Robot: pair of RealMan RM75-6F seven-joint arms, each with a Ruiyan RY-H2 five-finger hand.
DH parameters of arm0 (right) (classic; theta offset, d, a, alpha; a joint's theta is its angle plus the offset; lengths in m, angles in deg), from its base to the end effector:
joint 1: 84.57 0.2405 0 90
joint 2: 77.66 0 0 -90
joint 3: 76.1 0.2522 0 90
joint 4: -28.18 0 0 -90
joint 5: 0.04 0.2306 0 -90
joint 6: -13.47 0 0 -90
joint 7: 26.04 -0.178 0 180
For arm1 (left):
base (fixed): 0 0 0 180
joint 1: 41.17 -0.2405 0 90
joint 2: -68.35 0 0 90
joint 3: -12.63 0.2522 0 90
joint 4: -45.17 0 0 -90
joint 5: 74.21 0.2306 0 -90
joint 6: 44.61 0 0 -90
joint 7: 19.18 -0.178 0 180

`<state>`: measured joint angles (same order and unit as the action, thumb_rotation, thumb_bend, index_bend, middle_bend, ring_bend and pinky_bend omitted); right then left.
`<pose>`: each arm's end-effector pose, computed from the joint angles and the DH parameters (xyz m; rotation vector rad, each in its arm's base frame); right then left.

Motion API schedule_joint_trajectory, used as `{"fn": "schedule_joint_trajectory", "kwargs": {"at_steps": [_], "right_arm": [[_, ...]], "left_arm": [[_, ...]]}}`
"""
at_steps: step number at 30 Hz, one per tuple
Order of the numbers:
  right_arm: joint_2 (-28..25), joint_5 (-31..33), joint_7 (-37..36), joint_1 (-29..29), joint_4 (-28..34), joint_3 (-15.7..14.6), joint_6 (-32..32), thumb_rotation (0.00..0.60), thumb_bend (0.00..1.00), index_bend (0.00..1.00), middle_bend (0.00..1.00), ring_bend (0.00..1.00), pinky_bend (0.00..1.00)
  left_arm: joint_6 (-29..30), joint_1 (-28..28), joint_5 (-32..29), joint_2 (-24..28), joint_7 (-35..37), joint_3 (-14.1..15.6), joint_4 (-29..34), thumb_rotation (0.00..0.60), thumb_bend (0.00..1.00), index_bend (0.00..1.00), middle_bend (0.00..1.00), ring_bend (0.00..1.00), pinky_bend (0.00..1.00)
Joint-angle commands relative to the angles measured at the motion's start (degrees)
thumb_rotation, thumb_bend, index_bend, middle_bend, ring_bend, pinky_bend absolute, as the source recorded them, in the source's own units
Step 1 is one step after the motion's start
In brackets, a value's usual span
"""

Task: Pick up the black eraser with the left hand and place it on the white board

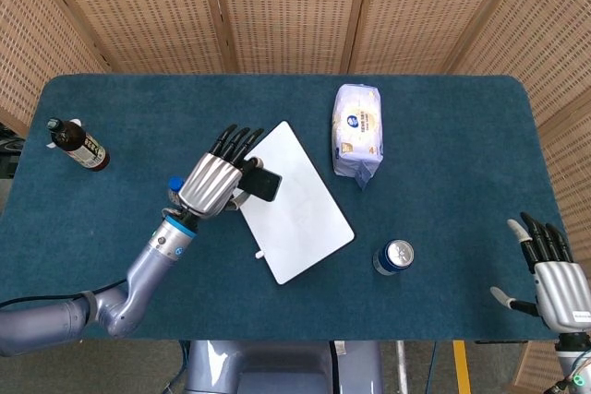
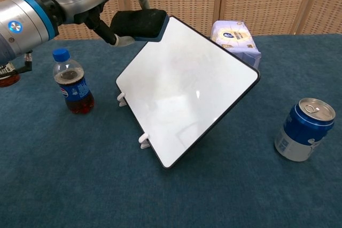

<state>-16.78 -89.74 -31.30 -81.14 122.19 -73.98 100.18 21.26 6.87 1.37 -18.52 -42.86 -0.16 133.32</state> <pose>-0.3083 -0.2053 0.1515 1.3969 -0.9309 0.9806 -0.0476 0.3824 -0.0022 -1.8554 -0.5216 -1.2092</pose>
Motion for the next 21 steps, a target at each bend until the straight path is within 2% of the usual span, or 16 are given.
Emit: {"fn": "schedule_joint_trajectory", "kwargs": {"at_steps": [1, 9, 21], "right_arm": [[-0.1, 0.0, -0.3, -0.1, -0.1, 0.1, 0.3, 0.600, 0.00, 0.00, 0.00, 0.00, 0.00], [0.0, -0.4, -0.2, -0.2, -0.1, -0.1, 0.5, 0.600, 0.00, 0.00, 0.00, 0.00, 0.00], [0.1, 0.6, -1.0, -0.2, -0.5, 0.3, 0.2, 0.600, 0.00, 0.00, 0.00, 0.00, 0.00]], "left_arm": [[0.5, 0.3, 2.0, -0.8, 1.1, 0.6, -1.2, 0.600, 0.29, 0.41, 0.00, 0.00, 0.00], [4.0, -0.3, 7.5, -5.2, 5.0, 2.5, -8.1, 0.600, 0.29, 0.41, 0.00, 0.00, 0.00], [4.6, 0.9, 12.7, -12.8, 10.0, 4.7, -20.8, 0.600, 0.29, 0.41, 0.00, 0.00, 0.00]]}}
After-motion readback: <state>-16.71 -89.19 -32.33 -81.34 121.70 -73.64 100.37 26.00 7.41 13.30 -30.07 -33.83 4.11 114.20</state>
